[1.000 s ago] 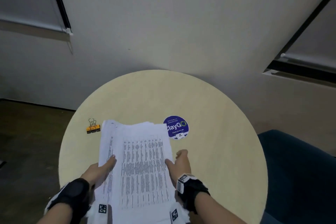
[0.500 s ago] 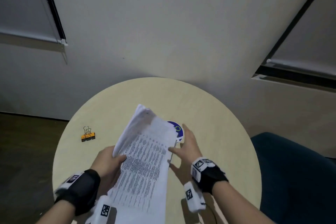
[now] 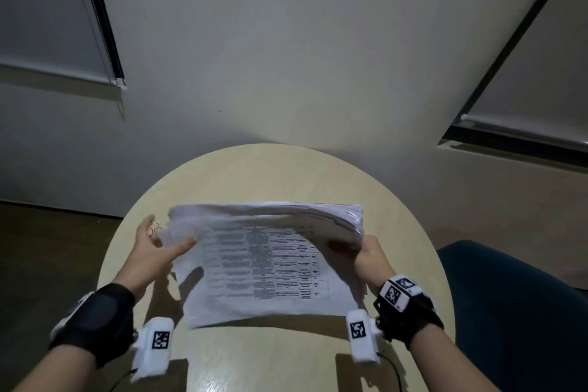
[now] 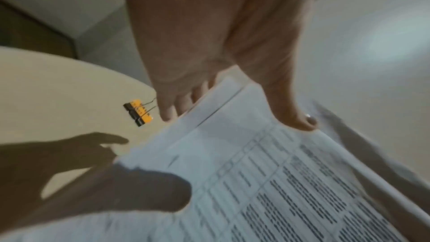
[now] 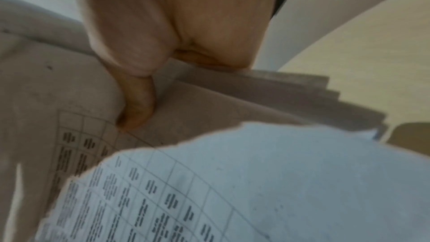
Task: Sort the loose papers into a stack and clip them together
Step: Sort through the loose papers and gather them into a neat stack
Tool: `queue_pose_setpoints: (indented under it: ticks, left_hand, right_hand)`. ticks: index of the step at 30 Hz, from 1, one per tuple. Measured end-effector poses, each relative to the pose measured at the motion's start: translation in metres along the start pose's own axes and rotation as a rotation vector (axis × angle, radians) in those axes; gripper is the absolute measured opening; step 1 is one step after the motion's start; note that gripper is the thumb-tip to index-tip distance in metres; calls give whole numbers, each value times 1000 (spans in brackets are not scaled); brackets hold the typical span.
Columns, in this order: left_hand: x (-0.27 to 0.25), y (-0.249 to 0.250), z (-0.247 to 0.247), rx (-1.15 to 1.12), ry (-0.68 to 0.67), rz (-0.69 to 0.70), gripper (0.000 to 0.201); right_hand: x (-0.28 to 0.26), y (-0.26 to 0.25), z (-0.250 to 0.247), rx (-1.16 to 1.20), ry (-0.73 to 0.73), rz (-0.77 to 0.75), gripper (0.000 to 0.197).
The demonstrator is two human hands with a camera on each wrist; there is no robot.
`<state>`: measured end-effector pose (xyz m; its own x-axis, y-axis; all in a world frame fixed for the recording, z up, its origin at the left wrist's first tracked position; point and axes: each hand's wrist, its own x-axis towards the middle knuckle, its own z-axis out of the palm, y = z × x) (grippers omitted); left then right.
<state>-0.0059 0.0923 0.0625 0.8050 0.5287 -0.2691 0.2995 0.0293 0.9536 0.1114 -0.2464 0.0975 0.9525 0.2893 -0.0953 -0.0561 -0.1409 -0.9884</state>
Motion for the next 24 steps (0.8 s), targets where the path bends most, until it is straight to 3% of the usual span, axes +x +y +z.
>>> queue_pose_setpoints:
  ticks: [2, 5, 6, 13, 19, 20, 21, 22, 24]
  left_hand:
    - [-3, -8, 1, -157, -116, -5, 97]
    - [-9, 1, 8, -154, -13, 125, 33]
    - [-10, 5, 9, -161, 2, 152, 25]
    - [-16, 6, 6, -131, -75, 215, 33]
    - [-18, -32, 6, -91, -111, 119, 27]
    - [-17, -38, 8, -98, -108, 96, 26]
    - [-19, -40, 10, -122, -88, 73, 24]
    - [-19, -41, 11, -147, -69, 61, 24]
    - [-16, -39, 9, -158, -55, 58, 26]
  right_hand:
    - [-3, 5, -3, -3, 13, -54, 27]
    - [-3, 19, -9, -41, 21, -84, 34]
    - [-4, 20, -10, -33, 32, -72, 36]
    - [-7, 36, -18, -14, 57, -4, 43]
    - [-20, 61, -11, -192, 7, 219, 10]
    - [-22, 63, -11, -170, 1, 269, 18]
    - [-19, 69, -12, -131, 49, 312, 43]
    - [-19, 71, -13, -50, 70, 360, 52]
    - [-17, 72, -20, -7, 109, 438, 48]
